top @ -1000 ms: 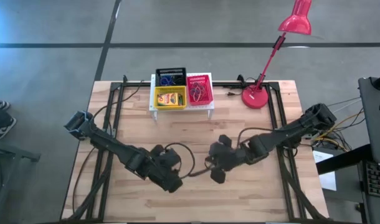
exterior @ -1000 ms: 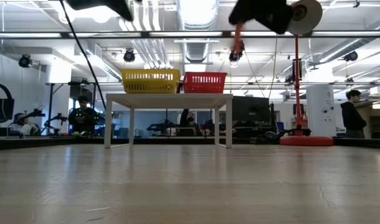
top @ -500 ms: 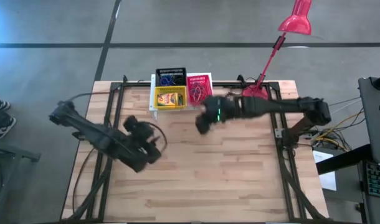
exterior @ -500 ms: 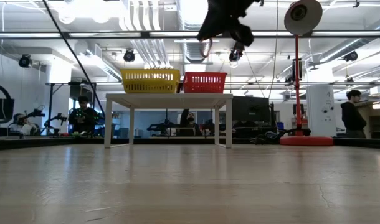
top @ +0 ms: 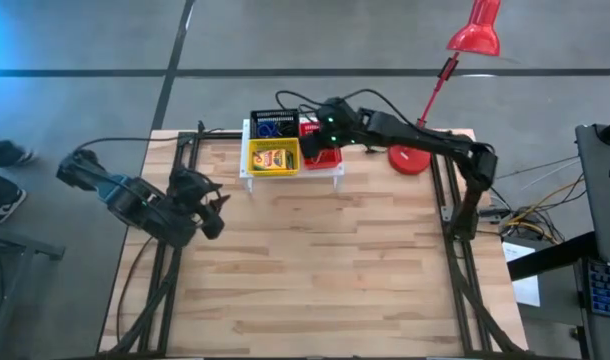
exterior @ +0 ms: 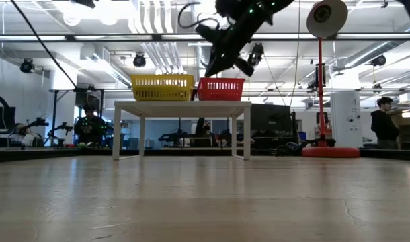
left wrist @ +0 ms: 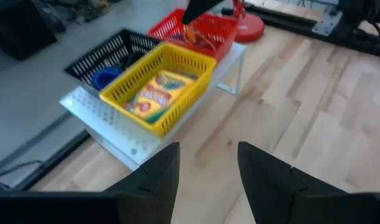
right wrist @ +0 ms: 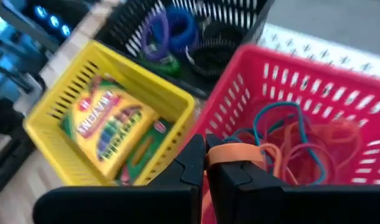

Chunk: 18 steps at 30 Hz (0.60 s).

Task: Pick & Place Office Desk Supplies
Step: Put the orange rubber band into the red basket on the shelf

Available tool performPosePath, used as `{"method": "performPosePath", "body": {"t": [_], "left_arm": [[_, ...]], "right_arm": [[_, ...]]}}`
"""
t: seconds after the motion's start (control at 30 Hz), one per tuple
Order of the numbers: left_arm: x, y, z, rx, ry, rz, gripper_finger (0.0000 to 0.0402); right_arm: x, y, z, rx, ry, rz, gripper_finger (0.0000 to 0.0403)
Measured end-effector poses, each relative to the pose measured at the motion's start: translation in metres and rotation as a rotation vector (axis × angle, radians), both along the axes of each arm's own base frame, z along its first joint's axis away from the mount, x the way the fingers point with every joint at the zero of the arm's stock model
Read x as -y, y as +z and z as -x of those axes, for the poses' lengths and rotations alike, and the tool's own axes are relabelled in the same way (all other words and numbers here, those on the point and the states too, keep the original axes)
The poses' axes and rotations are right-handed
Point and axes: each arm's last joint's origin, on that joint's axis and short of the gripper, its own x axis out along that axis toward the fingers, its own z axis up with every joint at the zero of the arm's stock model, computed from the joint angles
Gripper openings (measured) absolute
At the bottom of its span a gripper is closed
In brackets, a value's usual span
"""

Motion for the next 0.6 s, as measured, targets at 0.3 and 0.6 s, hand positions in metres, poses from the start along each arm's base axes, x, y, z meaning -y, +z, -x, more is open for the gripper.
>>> {"method": "performPosePath", "body": {"t": [0.3, 0.6], "left_arm": [[-0.004, -0.019, 0.010, 0.029, -0.040, 0.102, 0.0163], [0.001, -0.028, 0.001, 0.083, -0.045, 0.137, 0.0163]], "right_arm": [[0.030, 0.002, -0.006, -0.140, 0.020, -0.069, 0.0062], [0.034, 0.020, -0.003, -0.311, 0.090, -0.097, 0.0192]]}}
